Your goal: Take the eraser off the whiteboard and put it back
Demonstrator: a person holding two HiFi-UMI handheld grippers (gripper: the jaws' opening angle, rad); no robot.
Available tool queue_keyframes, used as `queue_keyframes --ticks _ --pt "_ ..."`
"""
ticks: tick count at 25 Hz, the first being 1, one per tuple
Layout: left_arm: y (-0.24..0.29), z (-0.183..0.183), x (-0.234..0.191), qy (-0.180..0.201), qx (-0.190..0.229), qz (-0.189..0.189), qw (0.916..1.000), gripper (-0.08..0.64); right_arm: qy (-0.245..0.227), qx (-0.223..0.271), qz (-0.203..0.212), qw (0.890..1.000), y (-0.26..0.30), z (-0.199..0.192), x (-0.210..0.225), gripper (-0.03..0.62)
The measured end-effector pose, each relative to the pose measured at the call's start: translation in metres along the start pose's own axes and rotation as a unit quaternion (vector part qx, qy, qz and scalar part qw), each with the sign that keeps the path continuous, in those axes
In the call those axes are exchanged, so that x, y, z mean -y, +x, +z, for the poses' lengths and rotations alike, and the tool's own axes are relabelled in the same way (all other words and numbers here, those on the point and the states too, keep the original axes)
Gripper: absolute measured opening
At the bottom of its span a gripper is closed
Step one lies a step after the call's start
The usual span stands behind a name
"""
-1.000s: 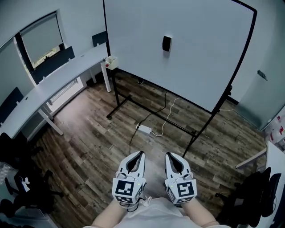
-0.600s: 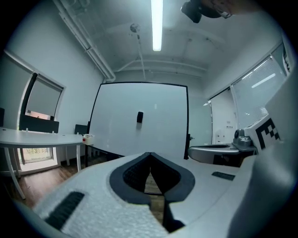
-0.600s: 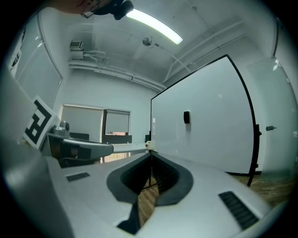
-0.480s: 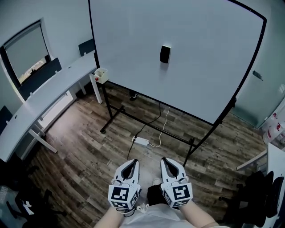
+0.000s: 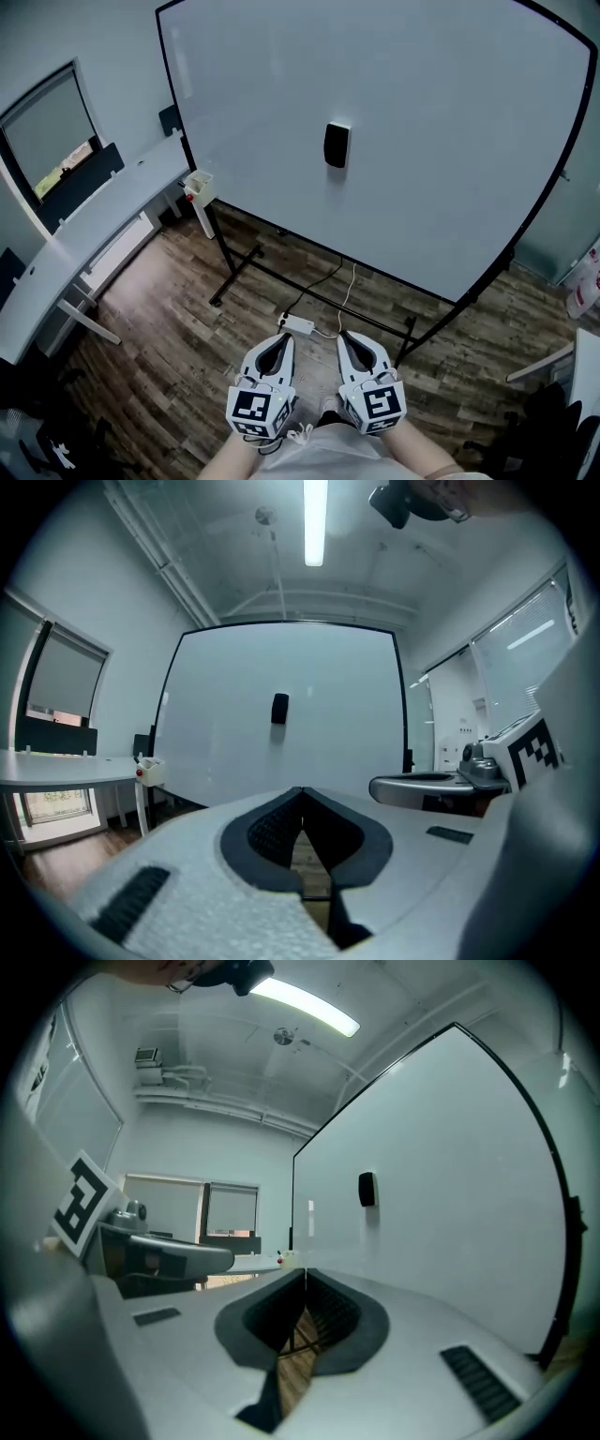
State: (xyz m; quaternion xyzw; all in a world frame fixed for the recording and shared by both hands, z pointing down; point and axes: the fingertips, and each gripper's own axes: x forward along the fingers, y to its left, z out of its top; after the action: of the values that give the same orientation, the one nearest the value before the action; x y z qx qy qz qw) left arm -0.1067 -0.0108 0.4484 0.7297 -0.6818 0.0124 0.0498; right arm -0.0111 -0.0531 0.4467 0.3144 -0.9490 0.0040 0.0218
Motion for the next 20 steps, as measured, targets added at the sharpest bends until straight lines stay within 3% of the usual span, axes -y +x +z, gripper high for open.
queue_keyframes --ticks 9,14,20 --pt "0.122 0.022 -0.005 0.007 0.012 -0.018 0.9997 0.017 -0.005 0.015 -0.029 0.999 0.064 0.015 0.107 0.026" --pt "0.172 0.03 -0.002 0.006 0.016 -0.053 0.9985 0.017 0.01 0.006 -0.066 0.998 0.078 0.009 0.141 0.026" --pt "0.217 0.064 -0.012 0.021 0.052 -0.099 0.9935 0.017 0.013 0.011 -0.125 0.992 0.096 0.018 0.164 0.026"
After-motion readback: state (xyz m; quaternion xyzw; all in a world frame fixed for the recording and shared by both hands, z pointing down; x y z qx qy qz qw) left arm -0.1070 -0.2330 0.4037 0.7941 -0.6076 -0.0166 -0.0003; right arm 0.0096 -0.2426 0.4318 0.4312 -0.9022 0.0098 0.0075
